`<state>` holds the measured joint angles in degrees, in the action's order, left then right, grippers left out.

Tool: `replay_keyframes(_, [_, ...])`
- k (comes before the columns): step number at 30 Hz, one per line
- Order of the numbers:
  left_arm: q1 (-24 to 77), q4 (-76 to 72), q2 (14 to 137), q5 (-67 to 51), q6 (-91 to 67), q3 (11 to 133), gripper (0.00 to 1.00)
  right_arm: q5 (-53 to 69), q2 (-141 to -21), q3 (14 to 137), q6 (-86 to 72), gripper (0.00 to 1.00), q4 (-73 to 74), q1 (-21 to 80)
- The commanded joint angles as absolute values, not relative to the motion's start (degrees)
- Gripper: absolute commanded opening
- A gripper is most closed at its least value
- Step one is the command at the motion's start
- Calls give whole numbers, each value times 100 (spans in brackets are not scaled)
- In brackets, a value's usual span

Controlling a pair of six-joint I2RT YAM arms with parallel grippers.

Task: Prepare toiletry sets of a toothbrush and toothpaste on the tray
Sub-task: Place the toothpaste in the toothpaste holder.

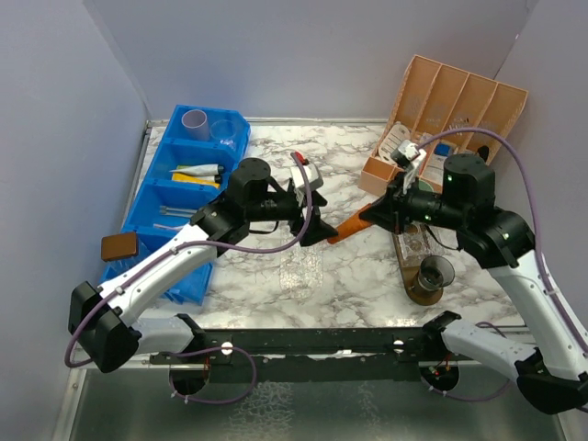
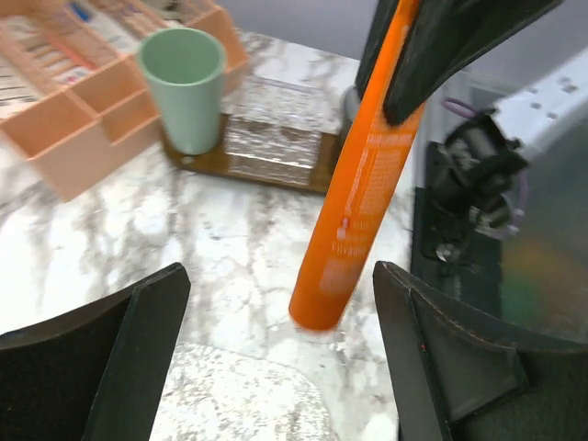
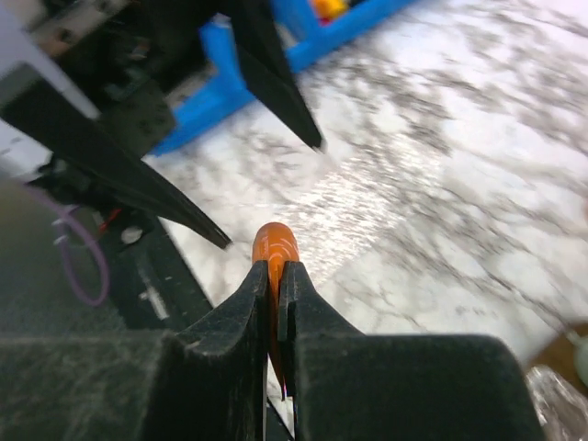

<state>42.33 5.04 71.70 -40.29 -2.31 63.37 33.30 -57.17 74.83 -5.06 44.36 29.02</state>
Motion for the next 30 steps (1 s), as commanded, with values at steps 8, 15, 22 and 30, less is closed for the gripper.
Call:
replay_keyframes(8, [4228,-37,6101,-119,-123,5799,90,-3249,-5272,7067,-1505,1,5378,2927])
replay_keyframes(15, [4219,-292,5748,578,-150,5530,96,-3777,-5355,7051,-1721,1,5094,2927])
replay_keyframes(22, [4228,-174,5874,594,-167,5622,97,-3719,-5793,7072,-1984,1,5248,2927])
replay_keyframes(30, [4227,-120,5967,439,-179,5676,99,-3965,-5962,7070,-2010,1,5407,2711])
